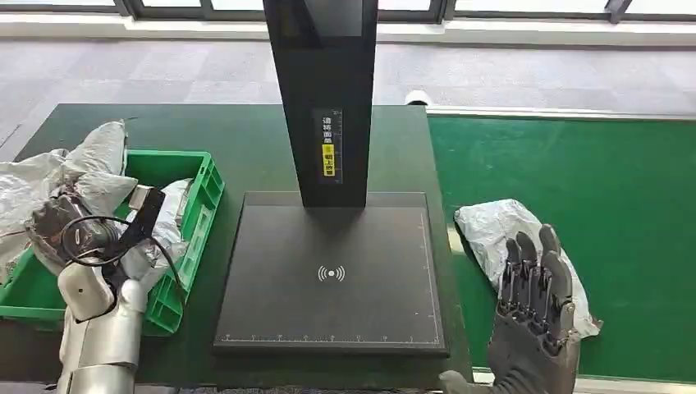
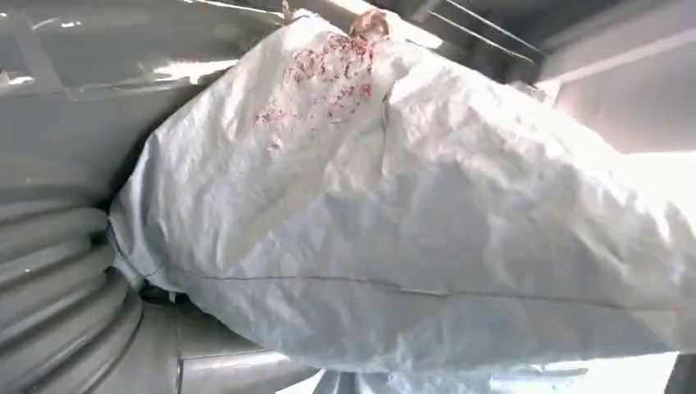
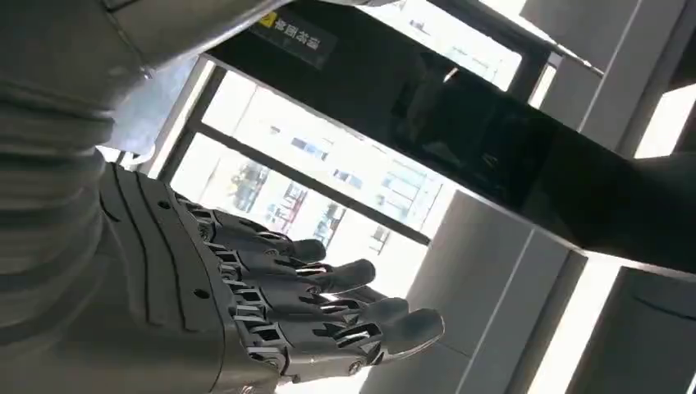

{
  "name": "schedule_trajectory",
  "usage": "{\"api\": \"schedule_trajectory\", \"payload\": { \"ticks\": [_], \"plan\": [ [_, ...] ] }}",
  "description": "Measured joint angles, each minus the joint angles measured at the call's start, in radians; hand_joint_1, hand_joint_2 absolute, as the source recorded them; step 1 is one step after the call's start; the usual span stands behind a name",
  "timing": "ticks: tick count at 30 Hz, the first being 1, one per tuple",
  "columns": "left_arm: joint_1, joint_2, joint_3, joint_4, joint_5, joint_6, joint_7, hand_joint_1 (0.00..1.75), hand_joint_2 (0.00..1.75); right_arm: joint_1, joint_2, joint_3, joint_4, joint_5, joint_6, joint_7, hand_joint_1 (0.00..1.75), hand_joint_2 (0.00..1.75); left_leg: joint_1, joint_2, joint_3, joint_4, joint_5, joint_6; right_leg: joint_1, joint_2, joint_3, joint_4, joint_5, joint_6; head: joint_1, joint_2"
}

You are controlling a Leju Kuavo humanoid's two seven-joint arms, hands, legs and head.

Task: Moved the parcel from conveyor to table for the left to box.

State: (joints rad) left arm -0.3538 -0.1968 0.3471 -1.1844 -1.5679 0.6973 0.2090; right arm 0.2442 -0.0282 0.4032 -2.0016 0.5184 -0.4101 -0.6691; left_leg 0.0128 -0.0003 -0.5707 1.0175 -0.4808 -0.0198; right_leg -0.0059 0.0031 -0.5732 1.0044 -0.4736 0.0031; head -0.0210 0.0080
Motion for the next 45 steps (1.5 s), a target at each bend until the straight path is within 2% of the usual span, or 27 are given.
{"api": "schedule_trajectory", "payload": {
  "ticks": [4,5,6,9,13,17,19,24,28,33,36,40,45],
  "plan": [
    [-0.002,0.015,-0.039,0.04,0.002,0.0,-0.013,1.71,1.75,0.0,0.0,0.0,-0.001,0.002,0.0,0.0,0.0,1.75,0.0,0.002,0.0,0.0,0.0,0.0,-0.001,0.001,0.0,0.0,0.0,0.0,0.0,0.0],
    [-0.003,0.017,-0.043,0.046,0.002,0.0,-0.016,0.0,1.75,0.0,0.0,-0.001,-0.001,0.003,0.0,0.0,0.0,1.75,0.0,0.002,0.0,0.0,0.0,0.0,-0.001,0.002,0.0,0.0,0.0,0.0,0.0,0.0],
    [-0.005,0.019,-0.049,0.05,0.002,0.0,-0.017,0.0,0.0,0.0,0.0,-0.001,-0.001,0.003,0.0,0.0,0.0,1.75,0.0,0.002,0.0,0.0,0.0,0.0,-0.001,0.001,0.0,0.0,0.0,0.0,0.0,0.0],
    [-0.009,0.024,-0.055,0.062,0.01,0.0,-0.029,0.0,0.0,0.0,0.0,-0.001,-0.001,0.005,0.0,0.0,0.0,1.75,0.0,0.001,0.0,0.0,0.0,0.0,-0.001,0.001,0.0,0.0,0.0,0.0,0.0,0.0],
    [-0.005,0.021,-0.055,0.046,0.067,0.0,-0.131,0.0,0.0,0.0,0.0,-0.001,-0.002,0.008,-0.004,0.0,0.0,1.75,0.0,0.001,0.0,0.0,0.0,0.0,0.0,0.001,0.0,0.0,0.0,0.0,0.0,0.0],
    [0.0,-0.04,-0.029,-0.015,0.263,0.002,-0.454,0.0,0.0,0.002,0.0,-0.003,-0.002,0.011,-0.012,0.0,0.0,1.75,0.0,-0.001,0.0,0.0,0.0,0.0,-0.001,0.0,0.0,0.0,0.0,0.0,0.0,0.0],
    [0.004,-0.072,-0.012,-0.045,0.285,0.002,-0.522,0.0,0.0,0.002,0.0,-0.009,-0.002,0.016,-0.012,0.0,0.0,1.75,0.0,-0.001,-0.001,0.0,0.0,0.0,-0.001,0.0,0.001,0.0,0.0,0.0,0.0,0.0],
    [0.004,-0.119,0.008,-0.084,0.307,0.002,-0.547,0.0,0.0,0.006,0.0,-0.014,-0.002,0.024,-0.01,-0.002,0.0,1.75,-0.001,0.001,0.0,0.0,-0.001,0.0,-0.001,0.0,0.0,0.0,0.0,0.0,0.0,0.0],
    [0.042,-0.143,0.007,-0.135,0.483,0.002,-0.626,0.0,0.0,0.037,0.029,-0.059,-0.002,0.082,0.026,0.026,0.0,1.75,-0.001,0.0,0.0,0.0,-0.001,0.0,0.0,0.0,0.0,0.0,0.0,0.0,0.0,0.0],
    [0.113,-0.164,-0.027,-0.239,0.627,0.002,-0.658,0.0,0.0,0.059,0.071,-0.134,0.002,0.103,0.066,0.056,0.0,1.75,0.0,0.0,0.0,0.0,-0.001,0.0,0.0,0.0,0.0,0.0,-0.001,-0.001,0.0,0.0],
    [0.15,-0.169,-0.043,-0.299,0.775,0.002,-0.728,0.0,0.0,0.057,0.098,-0.189,0.024,0.143,0.095,0.112,0.0,1.75,0.0,0.001,0.0,0.0,-0.001,0.0,0.0,0.0,0.0,0.0,-0.001,-0.001,0.0,0.0],
    [0.224,-0.169,-0.107,-0.367,1.107,-0.014,-0.878,0.0,0.0,0.024,0.132,-0.308,0.115,0.332,0.079,0.262,0.0,1.75,0.0,0.0,0.0,0.0,-0.001,0.0,0.0,0.0,0.0,0.0,-0.001,0.0,0.0,0.0],
    [0.292,-0.16,-0.212,-0.427,1.227,-0.058,-0.908,0.0,0.0,-0.011,0.156,-0.427,0.212,0.455,0.054,0.333,0.0,1.75,0.0,-0.004,0.0,0.0,-0.001,0.0,-0.001,-0.004,0.002,0.0,-0.002,0.0,0.0,0.0]
  ]
}}
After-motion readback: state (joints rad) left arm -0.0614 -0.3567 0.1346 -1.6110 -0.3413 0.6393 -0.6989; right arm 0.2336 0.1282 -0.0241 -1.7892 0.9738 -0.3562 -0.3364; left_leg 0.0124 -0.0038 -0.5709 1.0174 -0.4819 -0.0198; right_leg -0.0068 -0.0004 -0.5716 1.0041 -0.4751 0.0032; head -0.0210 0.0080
